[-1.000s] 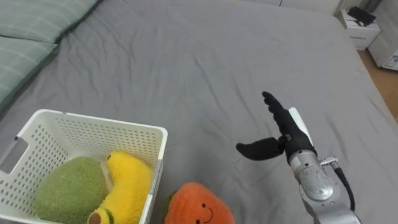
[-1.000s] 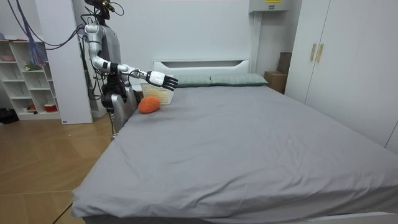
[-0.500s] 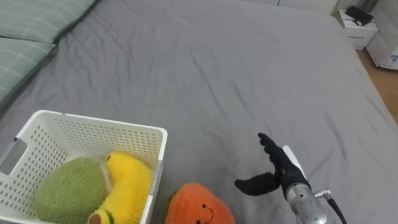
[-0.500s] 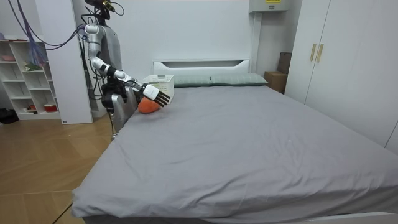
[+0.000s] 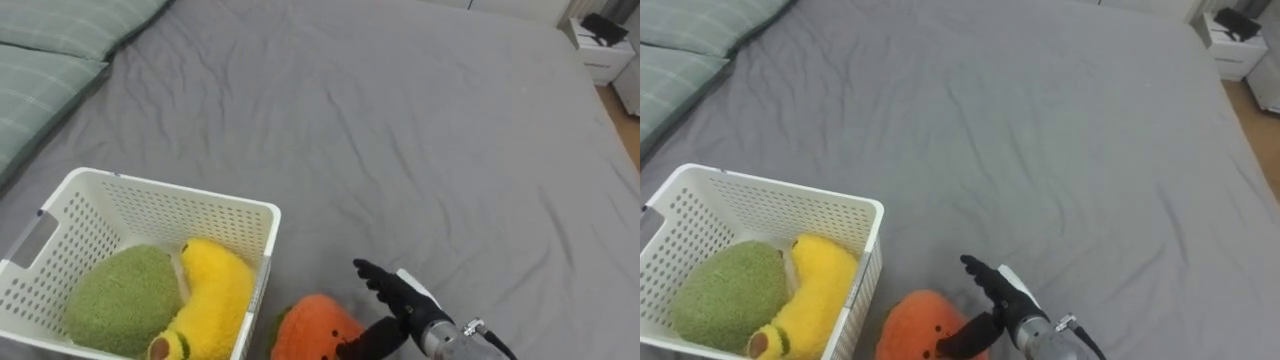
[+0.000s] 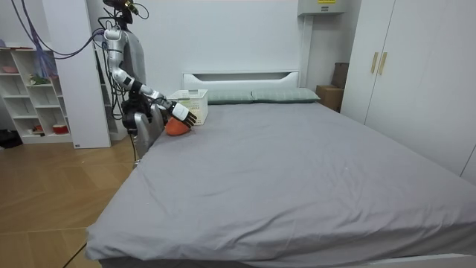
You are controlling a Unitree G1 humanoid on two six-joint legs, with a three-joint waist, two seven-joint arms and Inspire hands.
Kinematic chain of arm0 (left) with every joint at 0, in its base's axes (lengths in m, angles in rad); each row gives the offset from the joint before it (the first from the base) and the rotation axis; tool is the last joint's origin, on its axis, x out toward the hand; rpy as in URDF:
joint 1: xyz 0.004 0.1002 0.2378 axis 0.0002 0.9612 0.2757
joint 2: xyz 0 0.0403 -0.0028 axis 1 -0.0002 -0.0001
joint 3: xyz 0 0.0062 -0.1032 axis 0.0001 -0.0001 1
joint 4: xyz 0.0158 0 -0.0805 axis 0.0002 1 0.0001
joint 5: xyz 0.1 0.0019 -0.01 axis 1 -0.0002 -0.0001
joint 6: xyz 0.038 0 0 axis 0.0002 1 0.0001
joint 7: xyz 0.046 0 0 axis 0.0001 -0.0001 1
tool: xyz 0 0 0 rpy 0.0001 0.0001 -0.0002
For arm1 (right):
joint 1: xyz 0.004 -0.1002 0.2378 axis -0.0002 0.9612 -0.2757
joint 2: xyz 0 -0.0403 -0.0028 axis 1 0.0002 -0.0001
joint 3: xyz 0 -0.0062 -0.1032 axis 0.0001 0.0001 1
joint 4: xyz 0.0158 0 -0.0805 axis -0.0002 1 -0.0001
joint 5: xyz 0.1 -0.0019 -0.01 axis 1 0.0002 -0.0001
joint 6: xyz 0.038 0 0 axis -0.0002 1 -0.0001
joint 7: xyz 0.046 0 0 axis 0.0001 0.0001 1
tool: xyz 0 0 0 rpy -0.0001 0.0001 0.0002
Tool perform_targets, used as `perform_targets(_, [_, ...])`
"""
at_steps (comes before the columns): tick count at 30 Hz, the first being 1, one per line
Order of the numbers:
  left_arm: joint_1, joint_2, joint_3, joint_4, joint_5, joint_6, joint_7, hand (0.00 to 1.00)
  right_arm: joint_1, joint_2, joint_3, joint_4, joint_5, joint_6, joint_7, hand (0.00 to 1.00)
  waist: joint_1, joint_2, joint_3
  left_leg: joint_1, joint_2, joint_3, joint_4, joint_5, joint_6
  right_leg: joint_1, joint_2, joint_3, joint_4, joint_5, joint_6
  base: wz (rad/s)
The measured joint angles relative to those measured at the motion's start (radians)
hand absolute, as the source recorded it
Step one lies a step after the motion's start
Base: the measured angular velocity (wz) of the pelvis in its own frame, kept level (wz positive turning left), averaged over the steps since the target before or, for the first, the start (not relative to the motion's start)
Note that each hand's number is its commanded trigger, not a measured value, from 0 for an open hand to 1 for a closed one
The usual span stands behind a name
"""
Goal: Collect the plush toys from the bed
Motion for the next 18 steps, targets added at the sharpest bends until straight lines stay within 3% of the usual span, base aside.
perform_targets(6, [-0.001,0.0,-0.013,-0.002,-0.038,-0.001,-0.003,0.0,-0.004,-0.002,0.009,0.001,-0.006,0.001,0.049,0.0,0.01,0.003,0.0053,-0.011,0.0,-0.002,0.011,-0.002,0.0,-0.006,-0.001,-0.002,0.001,0.0,0.0,0.0])
perform_targets(11, [-0.002,0.003,-0.021,-0.023,-0.034,0.0,-0.022,0.0,-0.017,-0.007,0.044,-0.032,-0.099,0.002,0.12,0.0,0.024,-0.001,0.0031,-0.029,0.0,-0.004,0.014,-0.002,0.001,-0.022,-0.001,-0.004,0.002,0.0,-0.001,0.01])
perform_targets(12, [-0.002,0.003,-0.021,-0.023,-0.034,0.0,-0.023,0.0,-0.018,-0.007,0.049,-0.032,-0.125,0.002,0.131,0.08,0.028,0.0,0.0032,-0.028,0.0,-0.006,0.014,-0.002,0.001,-0.021,-0.001,-0.004,0.002,0.0,0.0,0.03])
perform_targets(13, [-0.002,0.003,-0.021,-0.023,-0.035,0.0,-0.023,0.0,-0.018,-0.008,0.051,-0.032,-0.135,0.003,0.137,0.53,0.032,0.0,0.0033,-0.027,0.0,-0.006,0.014,-0.002,0.001,-0.021,-0.001,-0.004,0.001,0.0,0.0,0.0])
perform_targets(15, [-0.002,0.003,-0.026,-0.023,-0.035,0.0,-0.023,0.0,-0.019,-0.009,0.053,-0.032,-0.167,0.013,0.156,1.0,0.039,0.001,0.0037,-0.027,0.0,-0.007,0.014,-0.002,0.001,-0.021,0.0,-0.004,0.0,0.0,0.0,0.0])
perform_targets(18, [-0.003,0.001,-0.026,-0.022,-0.035,0.0,-0.023,0.0,-0.021,-0.007,0.062,-0.034,-0.239,0.015,0.161,1.0,0.042,0.001,0.0041,-0.026,-0.001,-0.008,0.012,-0.002,0.001,-0.021,0.0,-0.004,0.0,0.0,0.0,0.0])
